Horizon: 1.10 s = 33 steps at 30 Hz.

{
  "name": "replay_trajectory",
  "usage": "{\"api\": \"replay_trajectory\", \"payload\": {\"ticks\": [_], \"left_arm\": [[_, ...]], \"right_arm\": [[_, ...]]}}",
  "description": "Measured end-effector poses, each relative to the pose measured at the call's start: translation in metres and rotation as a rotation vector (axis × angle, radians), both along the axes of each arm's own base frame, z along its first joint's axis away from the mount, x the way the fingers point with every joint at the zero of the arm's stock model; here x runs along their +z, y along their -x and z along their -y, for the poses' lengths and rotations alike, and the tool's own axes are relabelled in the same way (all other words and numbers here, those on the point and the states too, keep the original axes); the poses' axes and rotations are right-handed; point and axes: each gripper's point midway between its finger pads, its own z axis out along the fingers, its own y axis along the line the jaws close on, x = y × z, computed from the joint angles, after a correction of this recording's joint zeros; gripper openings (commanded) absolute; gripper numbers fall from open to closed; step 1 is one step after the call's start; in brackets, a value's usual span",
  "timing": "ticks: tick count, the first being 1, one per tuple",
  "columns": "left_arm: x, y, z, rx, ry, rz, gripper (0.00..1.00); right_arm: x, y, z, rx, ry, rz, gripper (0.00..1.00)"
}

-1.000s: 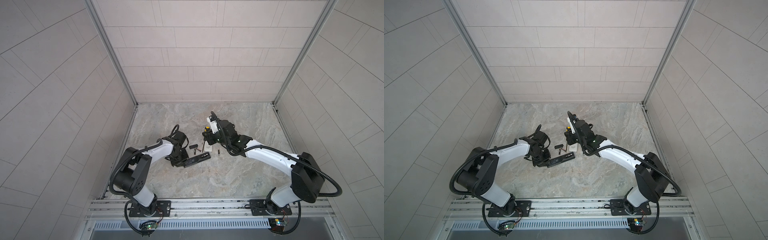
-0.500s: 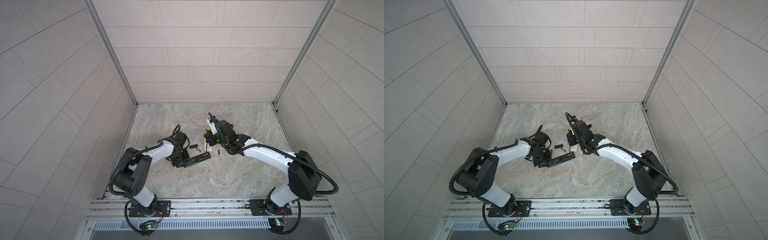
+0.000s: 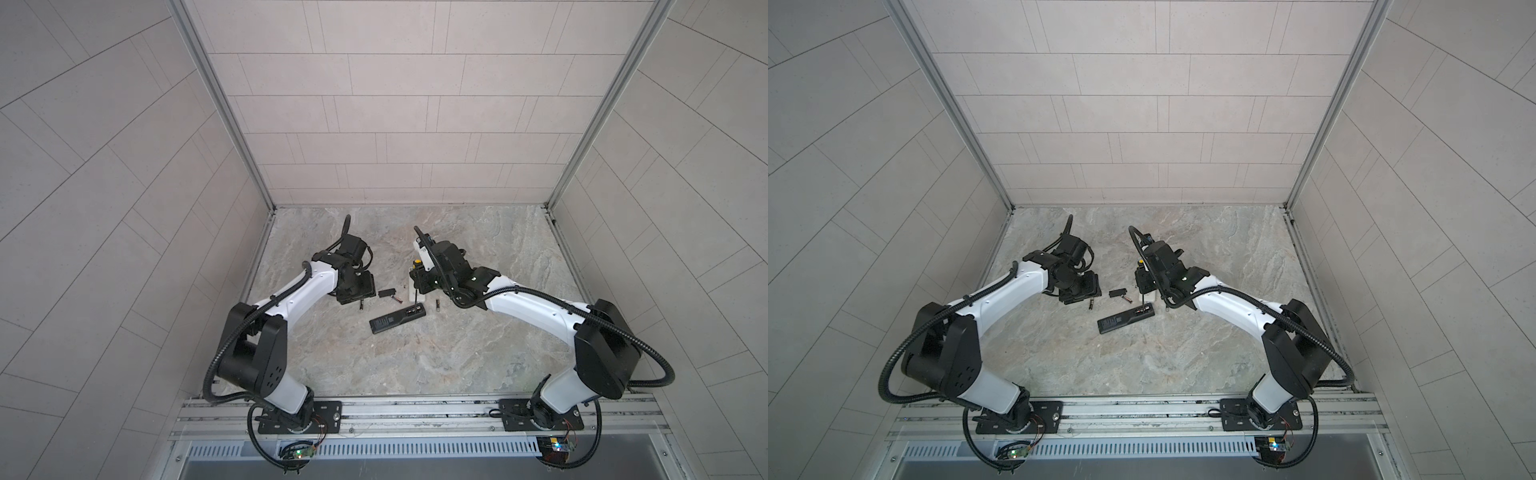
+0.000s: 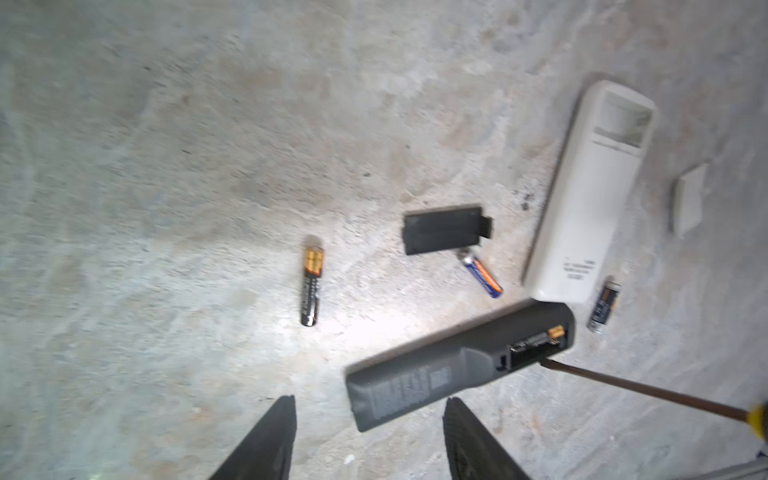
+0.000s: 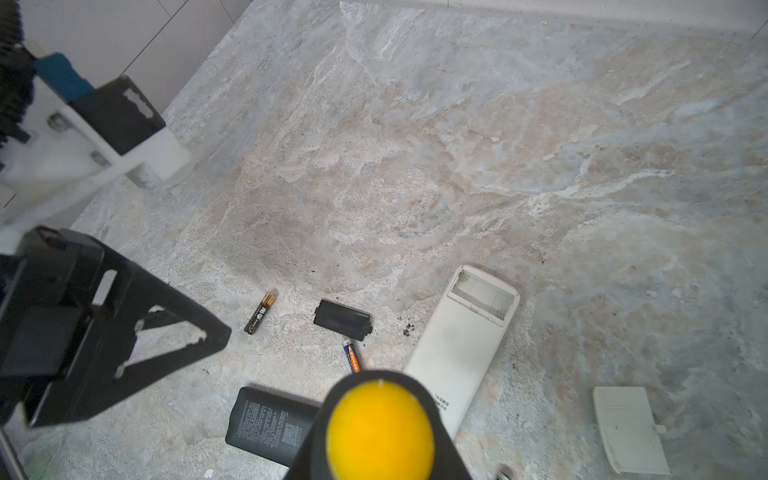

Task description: Unload the batteries from the remote control

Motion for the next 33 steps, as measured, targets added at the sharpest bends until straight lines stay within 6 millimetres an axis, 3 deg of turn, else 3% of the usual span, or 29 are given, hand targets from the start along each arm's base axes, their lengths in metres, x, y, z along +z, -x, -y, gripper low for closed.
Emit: {"api": "replay_trajectory", "payload": {"ticks": [7, 12, 27, 33], "left_arm": [[-0.039, -0.004, -0.025, -0.027, -0.096, -0.113, 0.64], [-0.059, -0.005, -0.027, -0.037, -0.080, -0.161, 0.64], [-0.065, -0.018, -0.001, -0.060, 0.033, -0.130, 0.62], [-0.064, -0.022, 0.007, -0.063, 0.057, -0.110, 0.62]], "right_arm": [[0.002, 0.000, 0.000, 0.002, 0.004, 0.000, 0.00], [-0.002, 0.002, 0.002, 0.000, 0.017, -0.013, 0.00], [-0.002, 0.002, 0.007, -0.018, 0.034, -0.011, 0.00], [0.007, 0.002, 0.011, -0.032, 0.031, 0.008, 0.00]]}}
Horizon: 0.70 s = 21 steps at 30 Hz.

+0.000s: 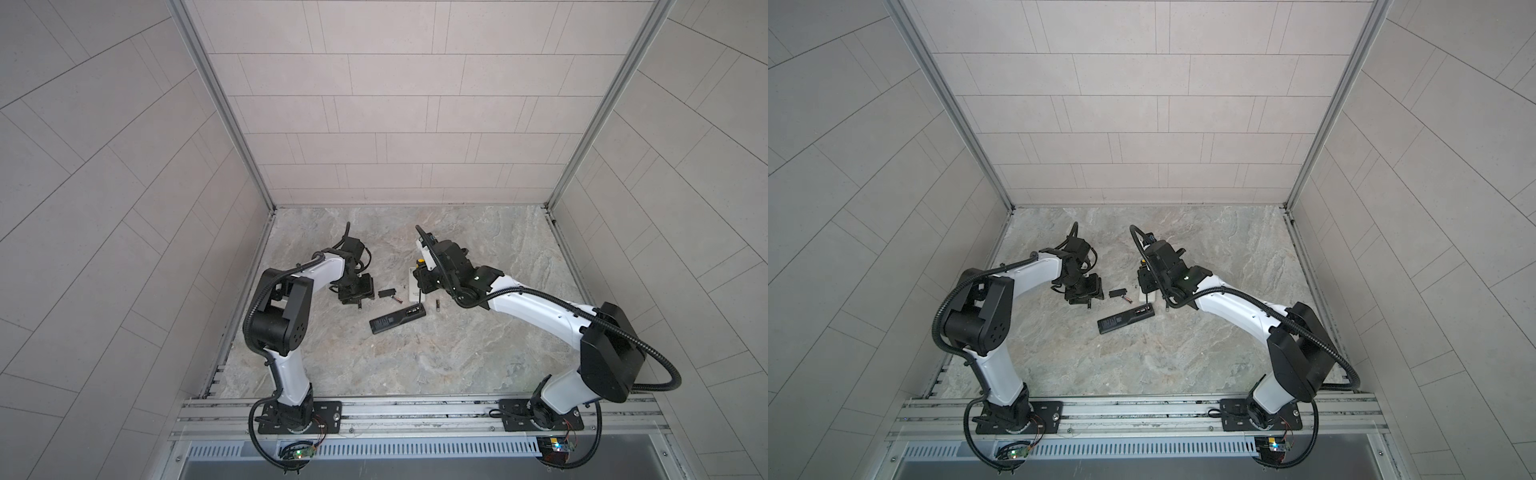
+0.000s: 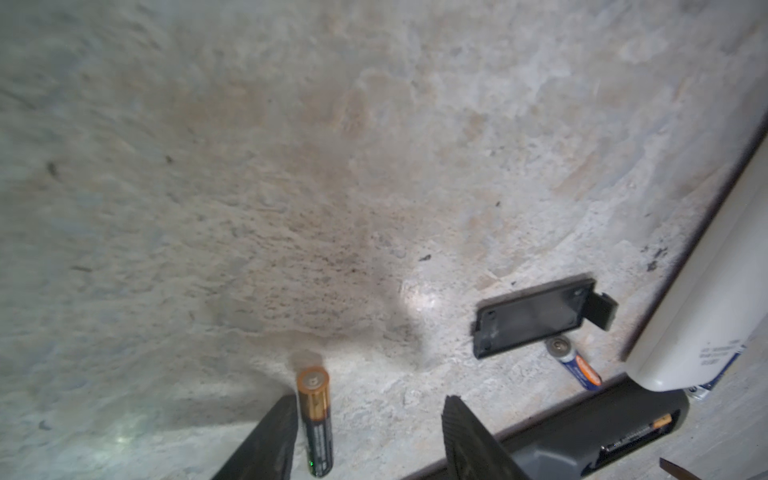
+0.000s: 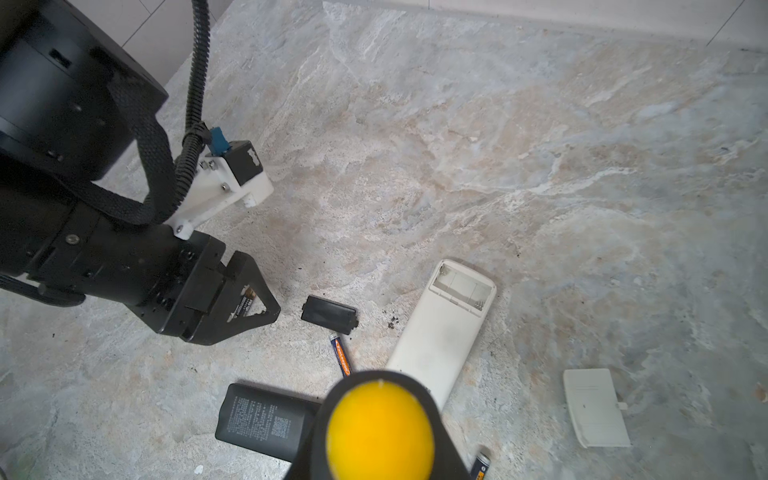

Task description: Unload the batteries from the remote control

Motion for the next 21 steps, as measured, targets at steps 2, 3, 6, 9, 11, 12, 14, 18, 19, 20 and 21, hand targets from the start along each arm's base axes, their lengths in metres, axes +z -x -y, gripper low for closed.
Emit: {"api": "replay_trajectory", "payload": {"ticks": [2, 3, 6, 9, 11, 12, 14, 18, 19, 20, 21], "left_arm": [[0.000, 0.000, 0.002, -0.004, 0.004, 0.003, 0.62], [0.000, 0.000, 0.003, -0.004, 0.004, 0.004, 0.63], [0.000, 0.002, 0.003, -0.008, 0.004, 0.003, 0.63], [0.001, 0.007, 0.004, -0.019, 0.001, 0.000, 0.63], [0.003, 0.011, 0.003, -0.035, -0.008, -0.001, 0.63], [0.004, 0.013, 0.003, -0.046, -0.016, 0.000, 0.63], [0.008, 0.018, 0.005, -0.076, -0.033, 0.007, 0.63], [0.014, 0.031, 0.012, -0.149, -0.061, 0.004, 0.63], [0.014, 0.034, 0.014, -0.165, -0.063, 0.000, 0.63], [0.013, 0.037, 0.016, -0.176, -0.065, -0.004, 0.62], [0.012, 0.040, 0.017, -0.188, -0.068, -0.009, 0.62]], "right_arm": [[0.003, 0.000, 0.001, -0.003, -0.002, 0.006, 0.00], [0.003, 0.000, 0.001, -0.004, -0.002, 0.007, 0.00], [0.001, 0.000, 0.002, -0.008, 0.003, 0.006, 0.00], [-0.002, 0.000, 0.004, -0.014, 0.010, 0.004, 0.00], [-0.003, 0.000, 0.005, -0.018, 0.011, 0.002, 0.00], [-0.003, 0.000, 0.005, -0.020, 0.011, 0.002, 0.00], [-0.003, 0.000, 0.006, -0.027, 0.009, -0.001, 0.00], [-0.003, -0.001, 0.008, -0.046, 0.009, -0.007, 0.00], [-0.002, -0.001, 0.008, -0.053, 0.009, -0.007, 0.00], [-0.001, -0.002, 0.008, -0.057, 0.008, -0.007, 0.00], [-0.001, -0.002, 0.009, -0.063, 0.008, -0.010, 0.00]]}}
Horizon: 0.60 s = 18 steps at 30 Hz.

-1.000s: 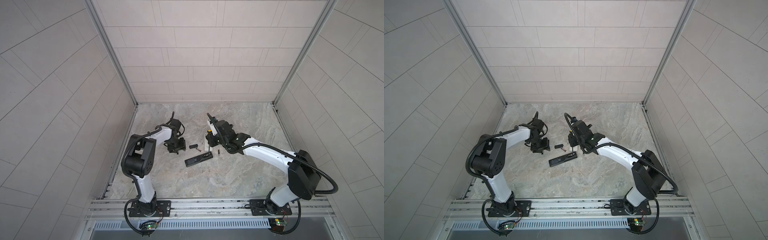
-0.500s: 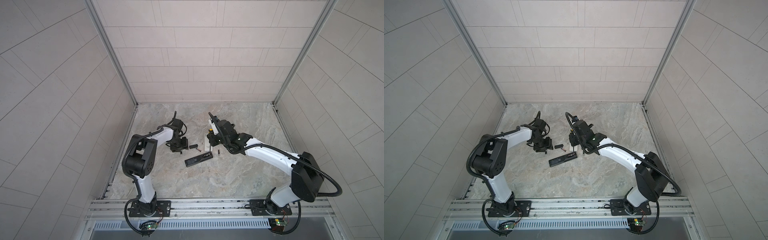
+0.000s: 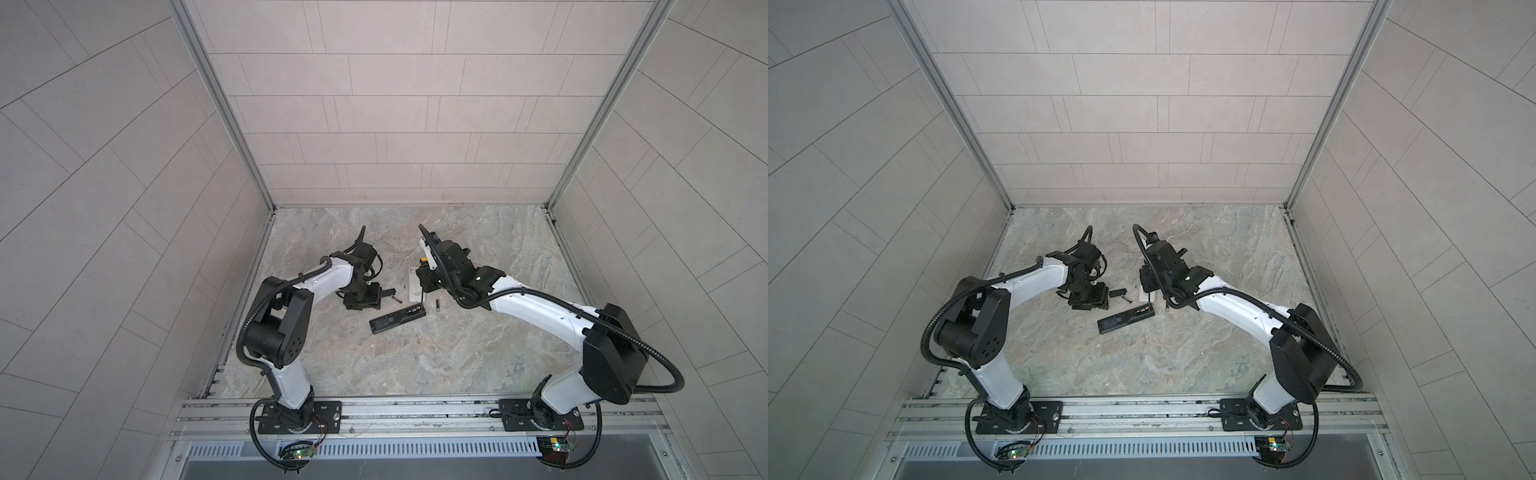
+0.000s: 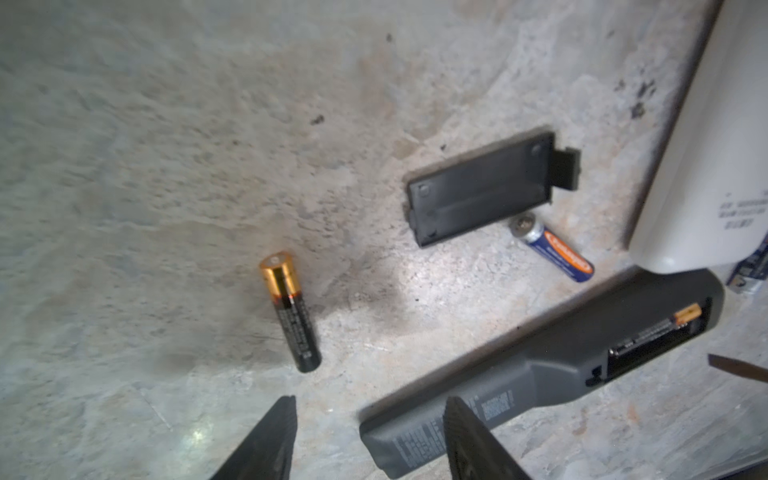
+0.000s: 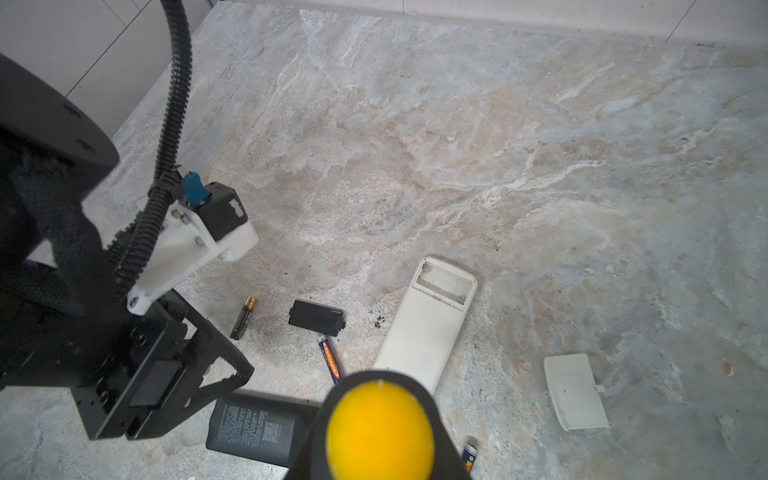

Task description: Unload the batteries from the remote control

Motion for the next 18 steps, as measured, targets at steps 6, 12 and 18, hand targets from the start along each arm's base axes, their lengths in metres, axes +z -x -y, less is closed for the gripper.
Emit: {"api": "replay_trajectory", "payload": {"ticks": [6, 12, 18], "left_arm": [[-0.005, 0.017, -0.001, -0.055, -0.067, -0.028, 0.62], [-0.007, 0.027, 0.002, -0.097, -0.118, -0.035, 0.62], [-0.009, 0.027, -0.001, -0.098, -0.142, -0.032, 0.62]], "right_arm": [[0.003, -0.003, 0.000, -0.047, -0.005, -0.008, 0.00], [-0.001, -0.007, -0.014, -0.056, -0.009, -0.023, 0.00], [-0.010, -0.005, -0.018, -0.066, 0.007, -0.044, 0.00]]}}
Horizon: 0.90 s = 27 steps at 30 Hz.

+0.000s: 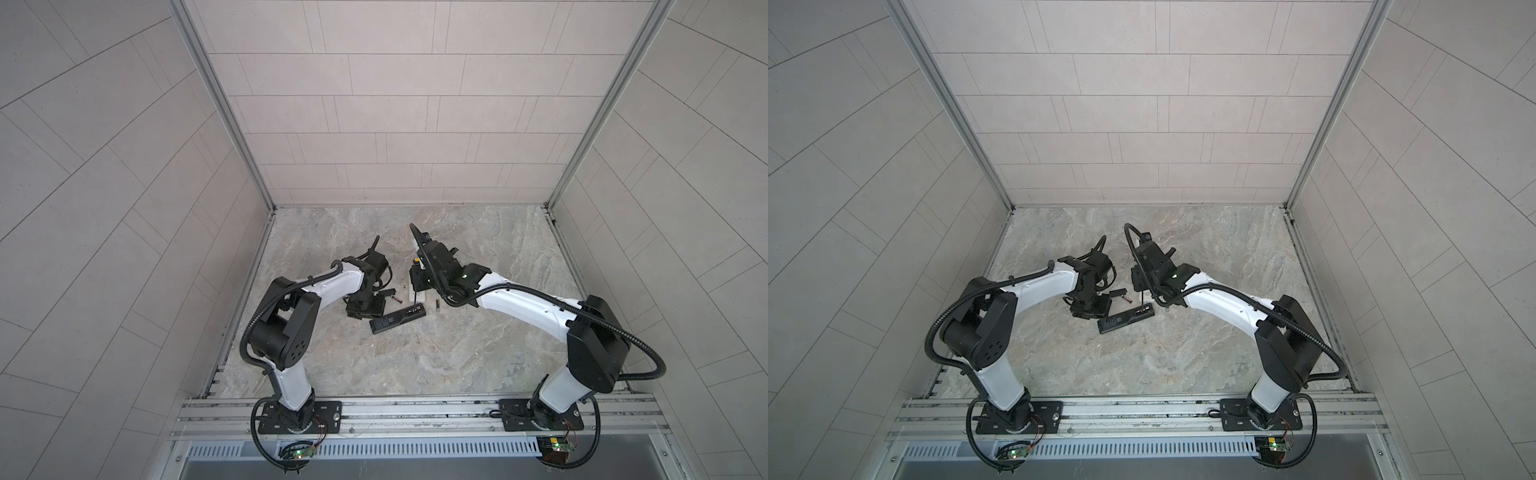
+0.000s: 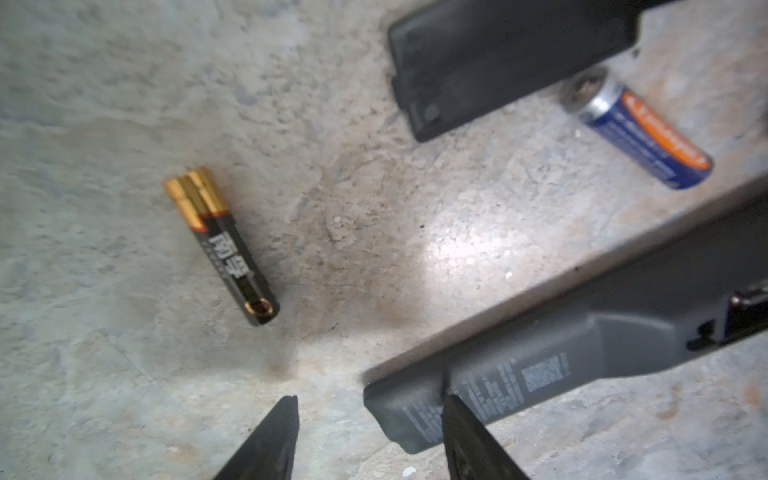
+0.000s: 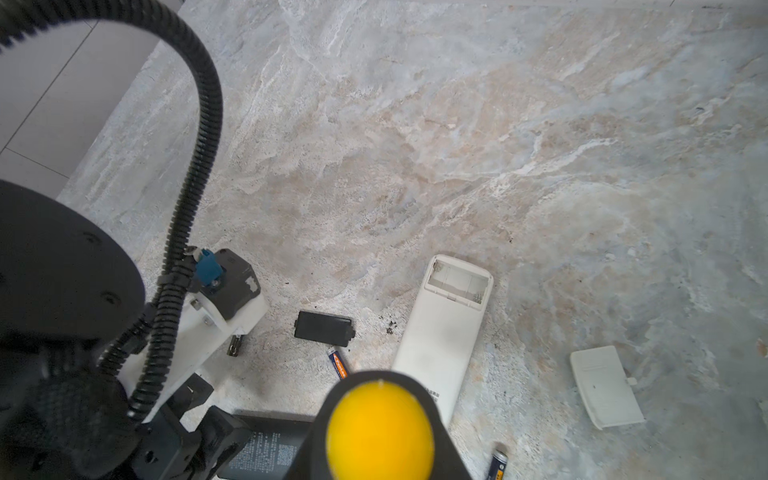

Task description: Unload the batteries from the remote control

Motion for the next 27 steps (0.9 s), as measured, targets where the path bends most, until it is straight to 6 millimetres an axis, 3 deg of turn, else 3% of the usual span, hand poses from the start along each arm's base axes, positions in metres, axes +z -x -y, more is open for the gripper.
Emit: {"api": "replay_trajectory", "payload": {"ticks": [8, 11, 19, 27], "left_arm": [[0.015, -0.015, -0.001, -0.001, -0.028, 0.045, 0.62], [0.012, -0.019, 0.001, -0.005, -0.031, 0.040, 0.62], [0.012, -0.011, 0.002, 0.011, -0.012, 0.019, 0.63], [0.001, 0.018, -0.001, 0.146, 0.068, -0.059, 0.63]], "right_arm": [[-0.002, 0.000, 0.003, -0.014, 0.010, 0.002, 0.00], [-0.001, 0.001, 0.004, -0.005, 0.007, 0.009, 0.00], [0.010, 0.012, -0.019, 0.140, -0.011, 0.068, 0.00], [0.019, 0.027, -0.046, 0.282, 0.004, 0.140, 0.00]]}}
